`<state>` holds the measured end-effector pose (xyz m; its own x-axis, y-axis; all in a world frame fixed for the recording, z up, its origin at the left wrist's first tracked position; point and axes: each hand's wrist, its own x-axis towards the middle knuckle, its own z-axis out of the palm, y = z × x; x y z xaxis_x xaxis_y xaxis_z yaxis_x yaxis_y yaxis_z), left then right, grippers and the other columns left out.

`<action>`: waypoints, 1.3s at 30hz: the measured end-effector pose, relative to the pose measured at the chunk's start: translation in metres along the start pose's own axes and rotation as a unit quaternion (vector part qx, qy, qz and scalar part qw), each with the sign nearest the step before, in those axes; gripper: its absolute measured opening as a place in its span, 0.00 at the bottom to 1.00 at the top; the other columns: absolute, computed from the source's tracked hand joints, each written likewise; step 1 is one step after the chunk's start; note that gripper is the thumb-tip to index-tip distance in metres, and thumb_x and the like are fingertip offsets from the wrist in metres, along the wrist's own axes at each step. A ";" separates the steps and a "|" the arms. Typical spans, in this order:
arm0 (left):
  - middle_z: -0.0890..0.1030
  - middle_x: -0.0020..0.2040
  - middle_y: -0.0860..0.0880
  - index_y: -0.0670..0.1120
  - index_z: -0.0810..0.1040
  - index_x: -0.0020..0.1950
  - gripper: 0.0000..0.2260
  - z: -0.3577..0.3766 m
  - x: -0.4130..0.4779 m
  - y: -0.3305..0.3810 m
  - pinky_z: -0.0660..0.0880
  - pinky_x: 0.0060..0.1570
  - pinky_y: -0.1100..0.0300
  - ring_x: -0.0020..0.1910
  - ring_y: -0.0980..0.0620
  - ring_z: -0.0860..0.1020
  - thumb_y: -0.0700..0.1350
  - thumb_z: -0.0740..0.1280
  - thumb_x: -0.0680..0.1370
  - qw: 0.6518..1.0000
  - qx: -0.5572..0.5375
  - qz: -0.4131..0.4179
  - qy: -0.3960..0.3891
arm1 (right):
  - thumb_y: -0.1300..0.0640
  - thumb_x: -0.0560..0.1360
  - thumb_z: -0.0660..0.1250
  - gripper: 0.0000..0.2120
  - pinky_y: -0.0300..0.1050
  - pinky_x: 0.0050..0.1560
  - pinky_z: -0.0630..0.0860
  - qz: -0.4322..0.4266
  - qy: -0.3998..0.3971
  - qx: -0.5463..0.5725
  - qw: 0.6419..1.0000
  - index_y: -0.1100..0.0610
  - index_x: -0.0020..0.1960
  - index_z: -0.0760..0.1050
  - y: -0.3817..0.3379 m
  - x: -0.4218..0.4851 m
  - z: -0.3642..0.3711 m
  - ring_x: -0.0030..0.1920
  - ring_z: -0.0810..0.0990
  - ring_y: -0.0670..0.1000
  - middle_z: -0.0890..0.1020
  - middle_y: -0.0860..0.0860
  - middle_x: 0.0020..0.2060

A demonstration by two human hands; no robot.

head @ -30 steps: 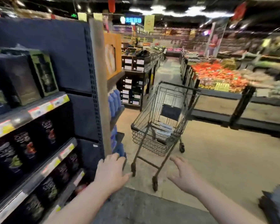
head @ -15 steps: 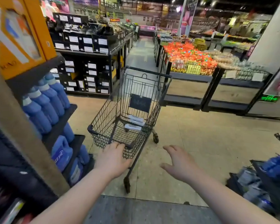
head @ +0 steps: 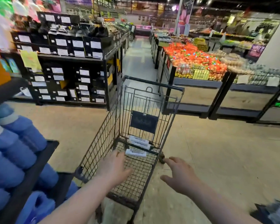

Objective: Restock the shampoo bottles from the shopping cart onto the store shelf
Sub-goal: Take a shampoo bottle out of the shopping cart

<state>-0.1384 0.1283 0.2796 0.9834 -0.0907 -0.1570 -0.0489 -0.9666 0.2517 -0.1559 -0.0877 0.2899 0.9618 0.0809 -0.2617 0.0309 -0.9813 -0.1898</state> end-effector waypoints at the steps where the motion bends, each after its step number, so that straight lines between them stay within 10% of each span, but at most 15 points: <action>1: 0.65 0.72 0.49 0.50 0.59 0.74 0.32 -0.003 0.016 -0.003 0.65 0.69 0.47 0.70 0.49 0.66 0.62 0.63 0.74 1.000 -0.004 -0.005 -0.002 | 0.43 0.74 0.63 0.30 0.53 0.72 0.61 -0.002 -0.006 0.003 1.000 0.46 0.73 0.58 -0.003 0.019 0.000 0.73 0.60 0.53 0.63 0.49 0.73; 27: 0.35 0.76 0.42 0.49 0.35 0.76 0.43 0.068 0.474 -0.110 0.43 0.70 0.35 0.75 0.38 0.36 0.62 0.61 0.75 0.966 0.095 -0.239 0.014 | 0.46 0.75 0.62 0.22 0.53 0.62 0.71 -0.063 -0.250 -0.104 0.961 0.55 0.65 0.68 0.021 0.550 0.154 0.62 0.72 0.56 0.73 0.54 0.61; 39: 0.53 0.74 0.41 0.48 0.39 0.76 0.44 0.116 0.503 -0.134 0.59 0.64 0.42 0.68 0.40 0.58 0.56 0.66 0.73 0.939 0.149 -0.258 0.169 | 0.50 0.75 0.63 0.33 0.51 0.62 0.72 -0.047 -0.165 -0.168 0.971 0.54 0.74 0.52 0.050 0.624 0.270 0.69 0.66 0.55 0.63 0.54 0.71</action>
<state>0.3428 0.1846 0.0563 0.8861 0.4414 0.1414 0.4529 -0.8894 -0.0618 0.3723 -0.0388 -0.1380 0.8124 0.1698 -0.5579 0.2548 -0.9639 0.0775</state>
